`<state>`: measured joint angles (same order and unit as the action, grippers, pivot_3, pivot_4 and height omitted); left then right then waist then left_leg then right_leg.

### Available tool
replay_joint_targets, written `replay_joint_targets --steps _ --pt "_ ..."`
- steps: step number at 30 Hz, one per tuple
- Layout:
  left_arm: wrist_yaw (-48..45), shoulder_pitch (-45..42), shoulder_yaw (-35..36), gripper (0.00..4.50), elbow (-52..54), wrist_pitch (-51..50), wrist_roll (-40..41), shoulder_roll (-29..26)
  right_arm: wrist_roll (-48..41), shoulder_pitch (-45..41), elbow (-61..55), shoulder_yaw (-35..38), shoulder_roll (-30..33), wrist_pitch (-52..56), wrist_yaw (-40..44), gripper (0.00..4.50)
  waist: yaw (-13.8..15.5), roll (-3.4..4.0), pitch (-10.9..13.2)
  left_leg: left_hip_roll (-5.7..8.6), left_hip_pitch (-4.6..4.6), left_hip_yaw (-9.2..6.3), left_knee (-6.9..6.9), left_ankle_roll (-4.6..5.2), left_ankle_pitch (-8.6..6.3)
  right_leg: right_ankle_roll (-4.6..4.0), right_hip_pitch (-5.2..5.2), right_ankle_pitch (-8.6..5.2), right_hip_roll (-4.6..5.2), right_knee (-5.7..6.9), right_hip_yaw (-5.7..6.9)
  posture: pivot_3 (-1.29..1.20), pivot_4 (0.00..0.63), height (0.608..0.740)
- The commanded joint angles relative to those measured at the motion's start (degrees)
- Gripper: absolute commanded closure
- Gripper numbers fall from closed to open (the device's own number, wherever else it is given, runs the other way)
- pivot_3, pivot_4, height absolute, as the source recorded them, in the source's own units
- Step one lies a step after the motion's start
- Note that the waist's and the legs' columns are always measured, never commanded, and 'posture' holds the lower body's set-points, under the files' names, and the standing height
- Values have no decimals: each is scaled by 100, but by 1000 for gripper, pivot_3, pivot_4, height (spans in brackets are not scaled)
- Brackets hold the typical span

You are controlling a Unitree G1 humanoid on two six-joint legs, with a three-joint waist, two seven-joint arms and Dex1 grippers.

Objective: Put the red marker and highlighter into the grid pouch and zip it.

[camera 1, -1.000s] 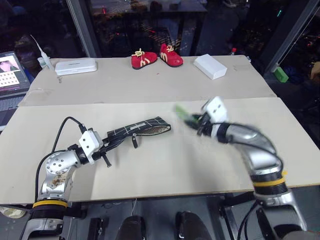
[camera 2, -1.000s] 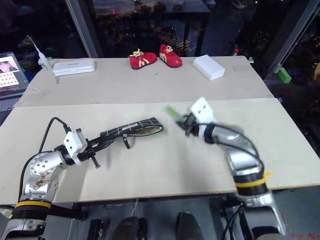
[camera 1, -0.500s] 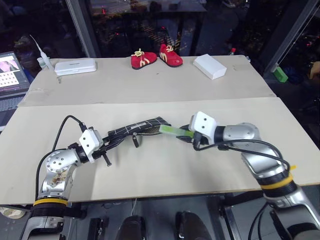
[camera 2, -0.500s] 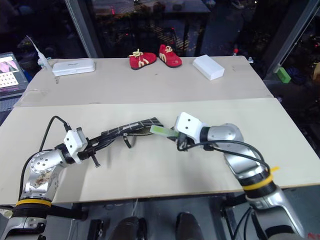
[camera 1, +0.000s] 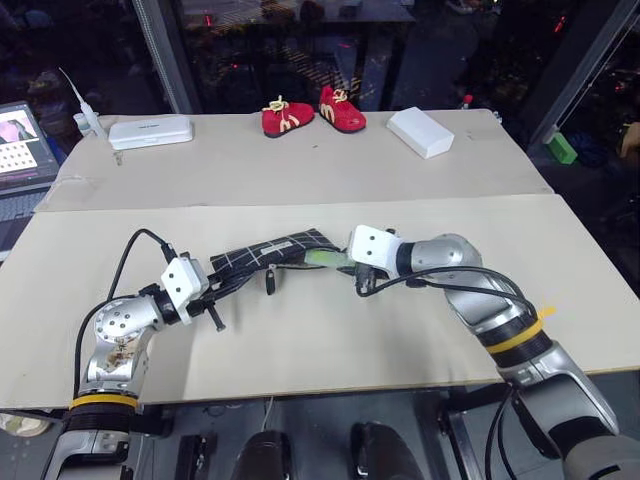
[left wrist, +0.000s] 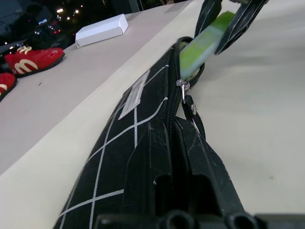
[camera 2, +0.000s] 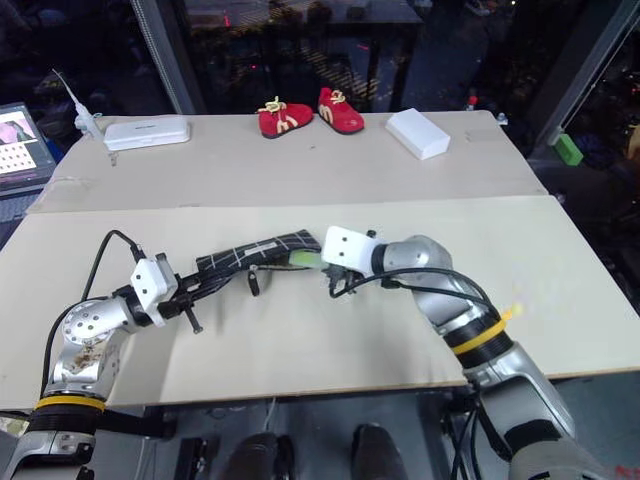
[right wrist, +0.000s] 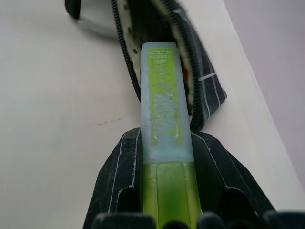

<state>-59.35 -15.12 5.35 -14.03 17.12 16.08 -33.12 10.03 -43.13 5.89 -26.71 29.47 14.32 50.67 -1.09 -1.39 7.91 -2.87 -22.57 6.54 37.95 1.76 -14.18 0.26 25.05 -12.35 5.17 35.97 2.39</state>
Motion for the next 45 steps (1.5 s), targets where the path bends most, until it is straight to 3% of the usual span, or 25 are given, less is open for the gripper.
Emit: replay_joint_targets --steps 1,8,15,23,25,27,31,37,42,45 --pt "-35 -107 25 4500 55 57 101 -13 296 -309 163 -199 -230 -328 8 3433 -4 0 0 0 0 2 0 0 0 0 0 0 0 0 0 0 150 740" --pt "-43 -126 37 4500 41 47 102 -22 578 -801 687 -444 -978 -709 -68 3433 -3 1 0 0 -2 8 0 -3 2 0 3 0 1 2 -1 0 150 740" --pt "-27 -85 76 4500 75 42 110 -52 581 -1008 1030 -195 -1075 -825 -149 3433 36 1 0 3 -8 8 1 -5 3 0 1 1 8 -2 5 0 150 740" --pt "-29 -101 70 4500 73 31 121 -38 479 -959 1205 -308 -1659 -1024 -183 3433 -52 2 1 -4 -8 7 1 -10 6 -1 7 1 -1 6 6 0 150 740" --pt "-27 -102 69 4500 78 34 121 -35 324 -934 1226 -177 -1752 -853 -103 2416 -48 2 1 -3 -8 6 1 -11 7 -1 6 1 1 7 6 0 150 740" --pt "-18 -101 68 4500 88 30 118 -30 172 -903 1201 -68 -1780 -723 22 1962 -46 2 1 -1 -8 6 1 -12 7 -1 6 1 3 6 6 0 150 740" --pt "-3 -18 99 4500 133 37 127 -49 152 -949 1304 246 -1610 -605 -119 616 -39 2 1 -2 -8 5 1 -11 7 -2 5 1 3 6 6 0 150 740" --pt "37 18 106 4500 156 30 122 -45 -1200 -542 461 1200 -718 2 1006 616 38 2 1 0 -12 2 1 -10 6 -2 3 1 7 -1 8 0 150 740" --pt "47 38 109 4500 164 36 118 -49 -2914 264 -682 2076 23 1304 2051 616 39 2 1 -2 -17 -5 0 -5 3 -2 3 1 3 -5 14 0 150 740" --pt "33 53 132 4500 140 50 125 -73 -3358 840 -1165 2151 324 1873 2159 616 29 1 1 -2 -12 -10 1 -5 3 -3 2 2 5 -5 9 0 150 740"
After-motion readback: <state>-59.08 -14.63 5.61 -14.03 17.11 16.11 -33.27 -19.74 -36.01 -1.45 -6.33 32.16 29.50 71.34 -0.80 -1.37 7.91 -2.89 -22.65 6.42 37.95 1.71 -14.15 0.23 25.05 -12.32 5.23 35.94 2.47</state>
